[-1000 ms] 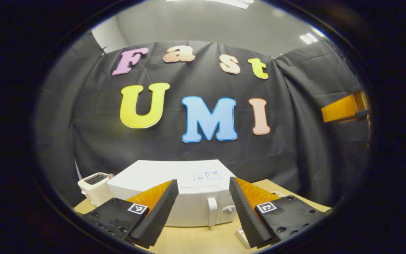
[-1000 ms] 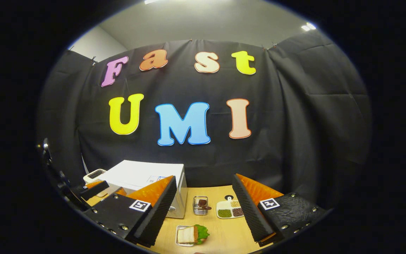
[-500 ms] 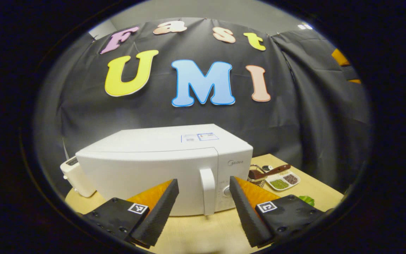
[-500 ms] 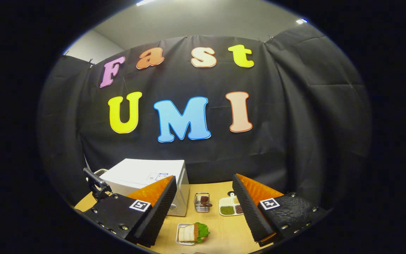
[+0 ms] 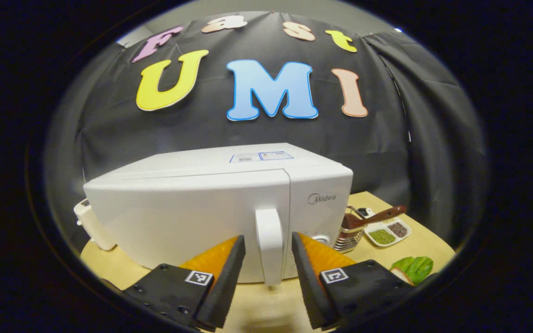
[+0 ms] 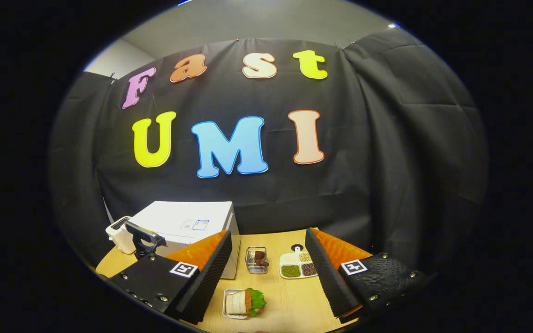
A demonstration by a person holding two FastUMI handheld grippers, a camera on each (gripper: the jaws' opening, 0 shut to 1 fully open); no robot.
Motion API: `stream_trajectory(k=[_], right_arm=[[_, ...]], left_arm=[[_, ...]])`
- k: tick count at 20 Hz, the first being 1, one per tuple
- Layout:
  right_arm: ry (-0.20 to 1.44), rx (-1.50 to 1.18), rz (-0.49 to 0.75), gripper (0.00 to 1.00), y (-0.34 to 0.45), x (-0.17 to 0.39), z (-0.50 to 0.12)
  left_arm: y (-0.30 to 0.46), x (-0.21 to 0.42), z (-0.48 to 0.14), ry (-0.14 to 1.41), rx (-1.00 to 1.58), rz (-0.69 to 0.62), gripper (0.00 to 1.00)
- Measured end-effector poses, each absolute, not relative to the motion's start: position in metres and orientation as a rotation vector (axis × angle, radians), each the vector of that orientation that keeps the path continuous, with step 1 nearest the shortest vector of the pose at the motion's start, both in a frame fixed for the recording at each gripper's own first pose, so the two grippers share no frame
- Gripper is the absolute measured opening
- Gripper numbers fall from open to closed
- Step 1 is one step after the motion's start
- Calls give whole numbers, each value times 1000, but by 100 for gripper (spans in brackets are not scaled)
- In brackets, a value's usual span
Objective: Open the microwave oven with the left hand, put the food in, and close the microwave oven.
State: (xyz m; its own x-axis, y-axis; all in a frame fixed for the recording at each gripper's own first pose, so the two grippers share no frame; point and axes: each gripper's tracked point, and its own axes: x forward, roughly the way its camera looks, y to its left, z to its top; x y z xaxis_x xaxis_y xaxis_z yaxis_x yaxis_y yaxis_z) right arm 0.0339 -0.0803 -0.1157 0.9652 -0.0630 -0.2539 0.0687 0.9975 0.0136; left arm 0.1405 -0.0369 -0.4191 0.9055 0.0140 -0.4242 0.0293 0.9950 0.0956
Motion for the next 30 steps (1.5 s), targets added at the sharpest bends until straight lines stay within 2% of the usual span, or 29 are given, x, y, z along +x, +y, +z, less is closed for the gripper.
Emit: stream_trajectory(k=[1,2,4,7,10,14,15,16,21,30], right_arm=[[258,23,-68,96,-82,34,-117],[262,24,-70,96,-83,34,-117],[270,25,-68,96,-83,35,-120],[272,26,-68,96,-85,34,-122],[274,35,-65,96,-82,35,-123],[266,41,-54,96,-76,35,-120],[261,38,-51,96,-75,35,-119],[255,35,-52,96,-75,35,-117],[240,43,-63,96,-75,34,-110],[233,44,-43,96,-57,32,-108]], left_arm=[[-40,143,-423,449,92,-22,63],[-47,142,-421,443,91,-31,50],[-46,143,-421,437,133,-17,34],[-46,141,-423,458,81,-21,28],[-47,140,-422,469,82,-54,16],[-48,139,-420,493,60,-80,16],[-48,139,-422,499,75,-85,11],[-48,139,-422,502,79,-90,10],[-48,136,-422,521,76,-115,11],[-35,48,-408,562,107,-235,11]])
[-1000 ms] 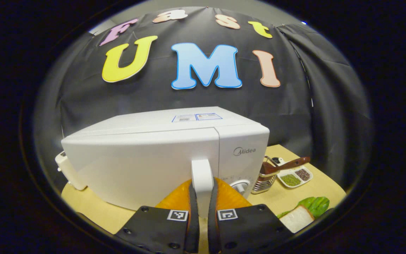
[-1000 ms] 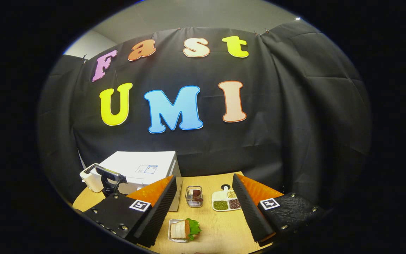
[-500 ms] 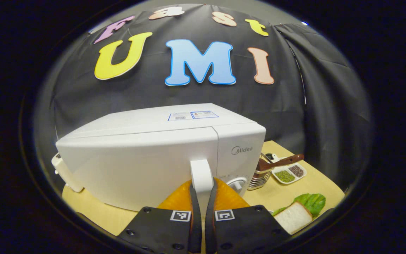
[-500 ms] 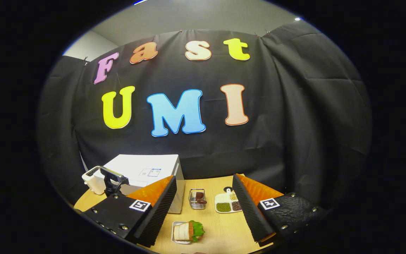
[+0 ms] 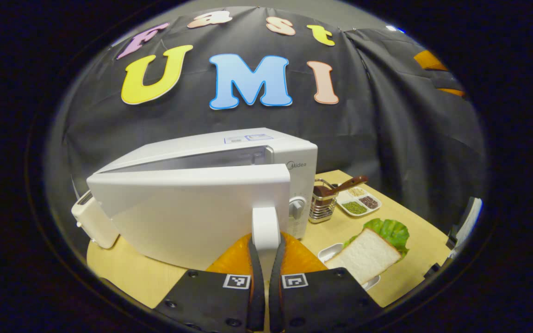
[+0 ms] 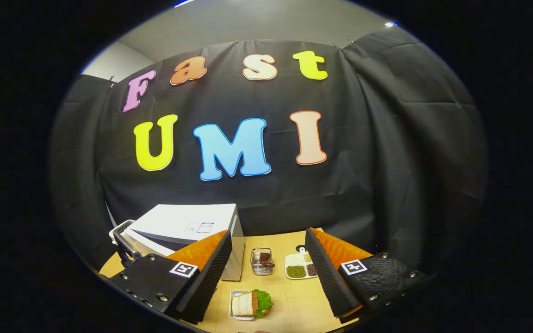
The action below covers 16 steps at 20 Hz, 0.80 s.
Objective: Open the microwave oven with the left hand, put the food in, and close the microwave oven.
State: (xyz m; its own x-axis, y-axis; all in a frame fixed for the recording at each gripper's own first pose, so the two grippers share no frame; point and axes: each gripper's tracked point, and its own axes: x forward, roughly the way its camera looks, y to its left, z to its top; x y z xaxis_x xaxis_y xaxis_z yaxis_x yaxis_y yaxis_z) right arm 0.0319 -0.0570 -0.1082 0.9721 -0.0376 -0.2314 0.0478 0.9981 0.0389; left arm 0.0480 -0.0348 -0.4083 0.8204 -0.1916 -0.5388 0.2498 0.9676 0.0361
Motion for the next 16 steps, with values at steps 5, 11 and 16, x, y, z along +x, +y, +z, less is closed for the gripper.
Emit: stream_trajectory(k=[5,11,16], right_arm=[[203,34,-4,96,-25,20,-100],[221,27,19,96,9,-3,-113],[260,8,22,96,25,-16,-130]], left_arm=[[-20,4,-402,598,125,-335,11],[19,-58,-388,627,143,-416,11],[54,-95,-384,658,164,-473,11]])
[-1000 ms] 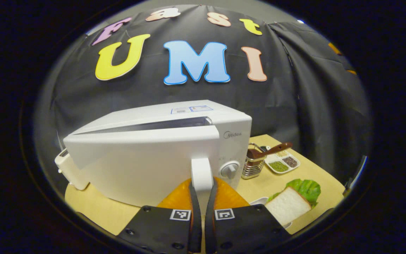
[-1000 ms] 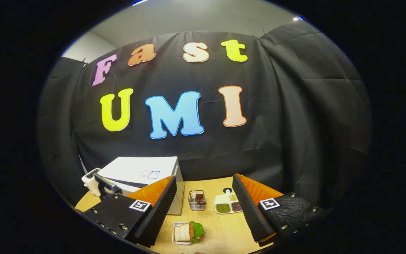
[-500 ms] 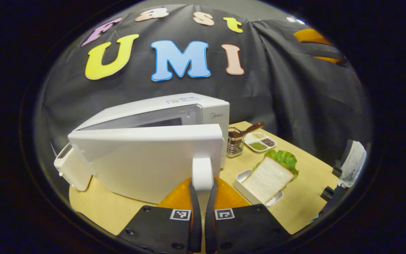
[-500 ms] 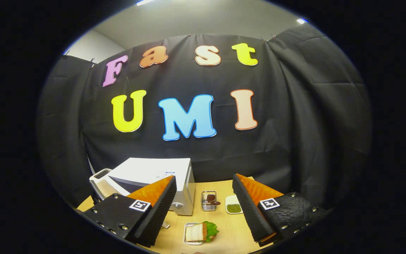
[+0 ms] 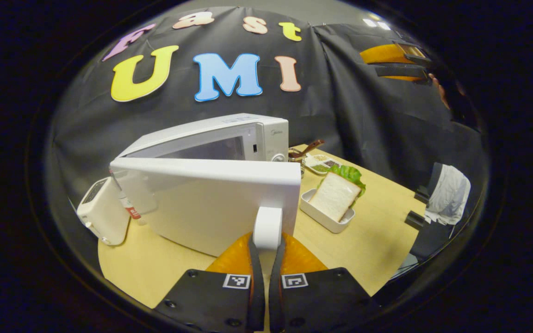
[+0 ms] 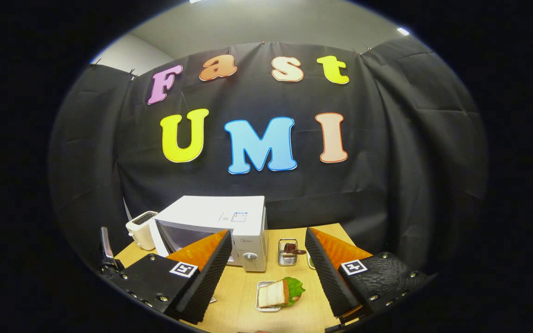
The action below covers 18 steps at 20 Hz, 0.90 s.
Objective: Open the microwave oven with the left hand, put the food in, and close the microwave oven.
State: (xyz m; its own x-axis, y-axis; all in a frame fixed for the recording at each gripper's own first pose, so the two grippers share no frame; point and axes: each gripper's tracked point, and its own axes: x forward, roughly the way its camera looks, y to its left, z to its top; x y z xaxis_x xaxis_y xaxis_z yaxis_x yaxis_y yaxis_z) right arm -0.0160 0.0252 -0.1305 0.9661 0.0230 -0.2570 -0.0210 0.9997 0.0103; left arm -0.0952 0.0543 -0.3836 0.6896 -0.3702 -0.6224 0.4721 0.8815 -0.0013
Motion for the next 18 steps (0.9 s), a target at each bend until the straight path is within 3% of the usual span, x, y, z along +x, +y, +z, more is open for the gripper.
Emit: stream_trajectory(k=[11,12,18], right_arm=[[327,70,53,96,53,-19,-160],[336,87,51,96,55,-18,-162],[399,90,46,96,59,-15,-186]], left_arm=[[174,-168,-367,698,207,-426,12],[187,-171,-365,698,208,-417,9],[273,-186,-362,743,215,-324,10]])
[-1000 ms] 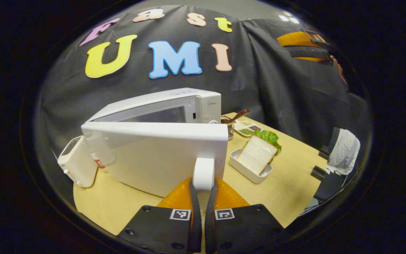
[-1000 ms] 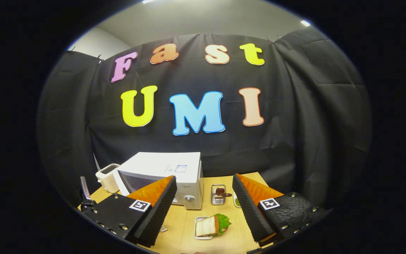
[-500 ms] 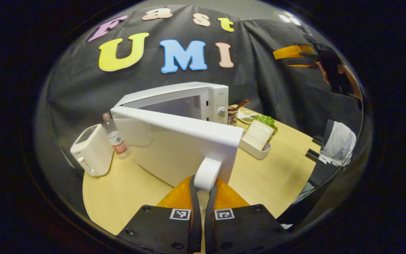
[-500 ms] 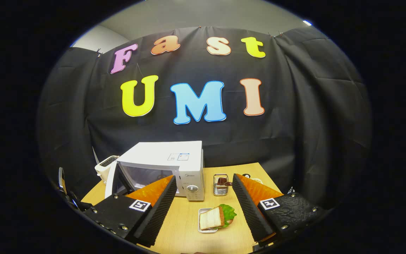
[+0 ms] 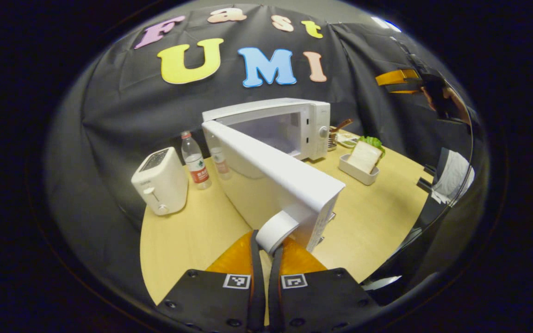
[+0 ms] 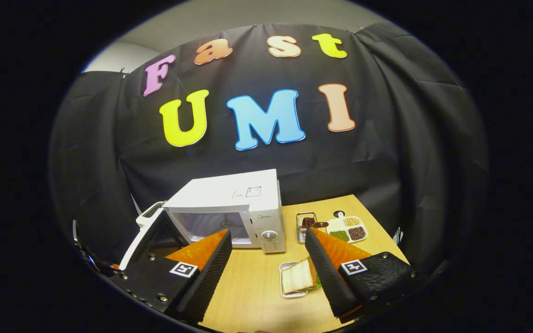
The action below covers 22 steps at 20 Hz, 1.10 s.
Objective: Open the microwave oven with the left hand, put the food in, and close the microwave oven.
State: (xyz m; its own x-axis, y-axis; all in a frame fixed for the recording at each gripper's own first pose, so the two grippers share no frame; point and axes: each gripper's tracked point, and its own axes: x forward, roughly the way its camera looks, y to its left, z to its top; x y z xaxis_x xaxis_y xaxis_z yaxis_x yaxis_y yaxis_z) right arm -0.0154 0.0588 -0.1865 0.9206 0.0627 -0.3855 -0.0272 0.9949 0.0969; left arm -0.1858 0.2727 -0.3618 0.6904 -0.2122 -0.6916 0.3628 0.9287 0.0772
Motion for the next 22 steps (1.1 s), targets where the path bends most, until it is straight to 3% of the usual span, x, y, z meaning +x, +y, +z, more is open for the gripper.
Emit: stream_trajectory(k=[8,11,12,14,17,18,22], right_arm=[[605,85,7,96,2,17,-274],[745,120,-17,97,-28,21,-325],[784,149,-26,97,-35,16,-341],[849,233,-27,98,-44,14,-367],[906,338,1,98,-42,13,-397],[921,355,15,98,-41,13,-403],[971,356,48,98,-39,9,-425]], left_arm=[[304,-188,-359,728,215,-277,10],[307,-190,-363,710,213,-270,17],[309,-189,-362,702,195,-263,21],[320,-192,-352,672,161,-225,40],[342,-207,-345,664,115,-150,92],[346,-211,-341,660,117,-118,100],[351,-215,-280,552,91,27,100]])
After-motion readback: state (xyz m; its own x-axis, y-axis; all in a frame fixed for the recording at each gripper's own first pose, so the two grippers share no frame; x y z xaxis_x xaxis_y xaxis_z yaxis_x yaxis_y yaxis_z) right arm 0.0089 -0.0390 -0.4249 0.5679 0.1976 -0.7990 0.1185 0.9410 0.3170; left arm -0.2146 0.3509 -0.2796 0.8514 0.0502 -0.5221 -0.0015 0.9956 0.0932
